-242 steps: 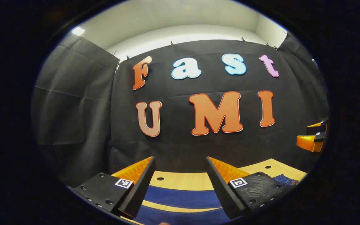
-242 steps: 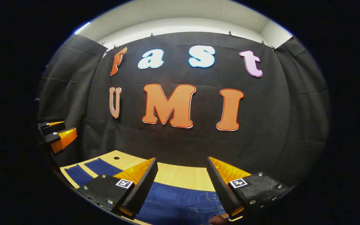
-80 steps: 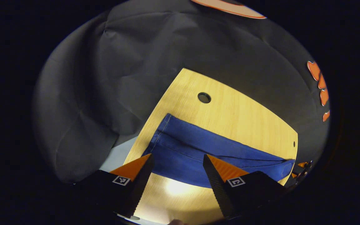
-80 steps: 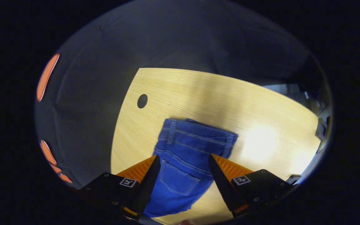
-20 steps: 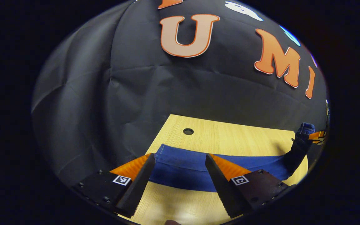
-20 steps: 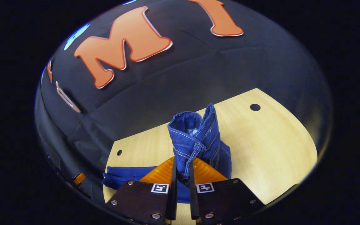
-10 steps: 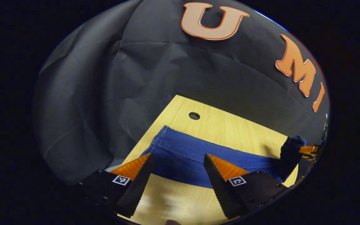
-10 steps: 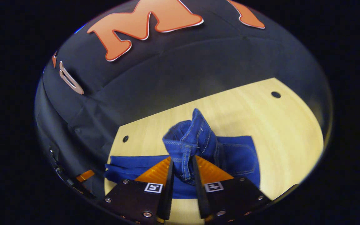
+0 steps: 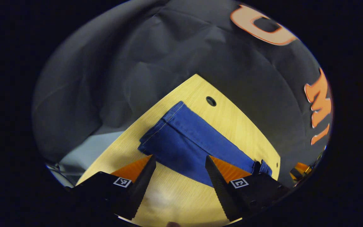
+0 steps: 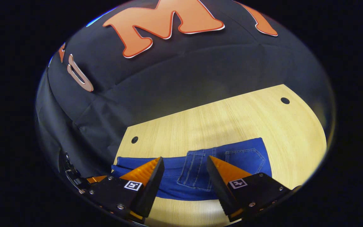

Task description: Grasp the waist and the cuffs of the jeans and fold them to make the two legs overlap; first hold the waist and fold one-third of the jeans toward the cuffs, then hold the cuffs and fold the remaining one-third in the same direction to finish folding.

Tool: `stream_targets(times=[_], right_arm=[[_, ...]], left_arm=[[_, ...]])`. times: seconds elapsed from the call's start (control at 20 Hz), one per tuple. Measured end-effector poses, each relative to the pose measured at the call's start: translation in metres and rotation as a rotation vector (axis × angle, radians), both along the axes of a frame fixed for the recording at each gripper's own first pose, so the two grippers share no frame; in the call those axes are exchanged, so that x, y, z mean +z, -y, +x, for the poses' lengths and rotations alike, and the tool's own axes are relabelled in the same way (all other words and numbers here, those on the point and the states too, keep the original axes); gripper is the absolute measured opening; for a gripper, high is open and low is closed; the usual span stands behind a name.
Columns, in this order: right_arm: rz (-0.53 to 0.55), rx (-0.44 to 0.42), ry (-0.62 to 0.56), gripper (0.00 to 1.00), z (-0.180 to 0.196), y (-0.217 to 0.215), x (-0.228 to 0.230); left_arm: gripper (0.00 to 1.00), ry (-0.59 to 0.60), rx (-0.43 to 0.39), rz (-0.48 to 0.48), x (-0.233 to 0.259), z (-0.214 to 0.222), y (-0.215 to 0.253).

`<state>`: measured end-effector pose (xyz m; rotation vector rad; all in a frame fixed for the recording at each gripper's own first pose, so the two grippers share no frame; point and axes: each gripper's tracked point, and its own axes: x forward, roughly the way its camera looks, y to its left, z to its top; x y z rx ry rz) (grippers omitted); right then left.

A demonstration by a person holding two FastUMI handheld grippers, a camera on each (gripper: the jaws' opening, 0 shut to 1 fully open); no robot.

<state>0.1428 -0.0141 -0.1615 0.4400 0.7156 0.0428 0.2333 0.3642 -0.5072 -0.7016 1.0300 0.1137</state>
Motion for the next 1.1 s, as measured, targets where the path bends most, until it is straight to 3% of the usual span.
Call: stream_targets(times=[0.05,0.3,0.65,0.95,1.1], right_arm=[[-0.016,-0.01,0.005,0.86,0.0,0.003,0.002],[-0.057,-0.095,0.033,0.91,-0.015,0.03,0.019],[-0.054,-0.185,0.086,0.93,-0.032,0.053,0.052],[-0.046,-0.186,0.089,0.93,-0.039,0.06,0.06],[-0.056,-0.186,0.087,0.93,-0.041,0.069,0.06]], left_arm=[[0.98,-0.019,0.029,-0.04,-0.006,-0.001,-0.003],[0.98,-0.071,0.088,-0.16,-0.027,-0.004,-0.016],[0.96,-0.065,0.136,-0.269,-0.034,0.025,-0.016],[0.95,-0.012,0.156,-0.305,-0.038,0.052,-0.007],[0.86,-0.025,0.181,-0.31,-0.045,0.068,0.003]])
